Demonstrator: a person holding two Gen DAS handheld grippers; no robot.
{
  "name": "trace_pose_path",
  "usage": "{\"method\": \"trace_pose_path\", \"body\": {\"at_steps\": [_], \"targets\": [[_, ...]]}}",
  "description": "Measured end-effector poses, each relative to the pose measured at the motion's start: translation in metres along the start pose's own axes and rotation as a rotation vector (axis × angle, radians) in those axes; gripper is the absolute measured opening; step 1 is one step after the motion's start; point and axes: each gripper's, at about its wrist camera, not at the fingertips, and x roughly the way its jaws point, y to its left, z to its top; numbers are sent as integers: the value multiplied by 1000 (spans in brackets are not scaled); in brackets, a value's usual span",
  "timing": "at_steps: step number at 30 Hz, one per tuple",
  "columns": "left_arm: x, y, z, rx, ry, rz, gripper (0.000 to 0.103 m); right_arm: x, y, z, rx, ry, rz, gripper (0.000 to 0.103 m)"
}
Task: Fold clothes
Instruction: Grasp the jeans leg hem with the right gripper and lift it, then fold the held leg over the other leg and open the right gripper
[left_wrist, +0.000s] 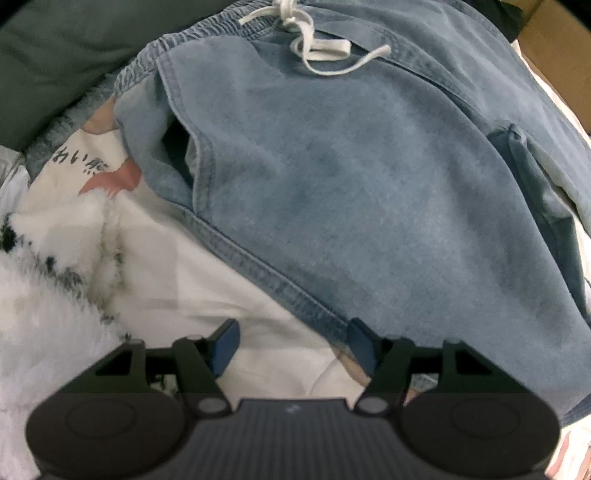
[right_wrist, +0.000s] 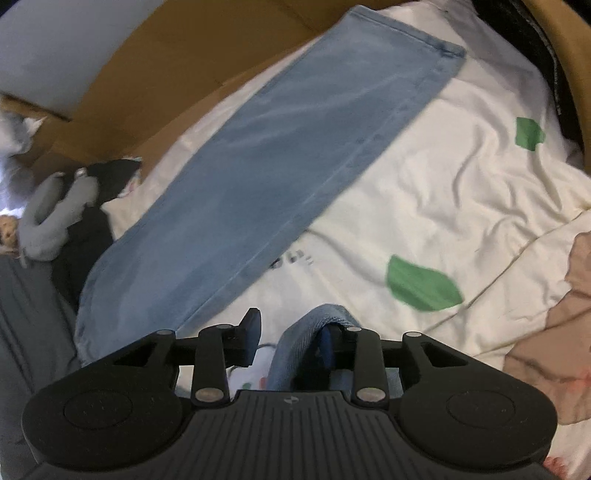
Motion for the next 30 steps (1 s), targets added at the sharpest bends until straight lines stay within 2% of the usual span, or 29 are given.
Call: {"method": "trace_pose_path", "body": {"at_steps": [6, 13, 21, 23, 30], "targets": [[-5, 3, 0, -25, -17, -32, 68, -2, -3, 23, 134, 93, -3, 38], [-12, -2, 2, -32, -24, -32, 68, -22, 24, 30, -20, 63, 22, 38], [-32, -1, -5, -12, -55, -43, 68, -25, 45, 28, -169, 148, 55, 39], [-27, 2, -3, -27, -51, -48, 68, -32, 48, 21, -185, 133, 62, 47], [-24, 0, -7, -56, -41, -73, 68, -44, 47, -34, -273, 101, -6, 47]]}}
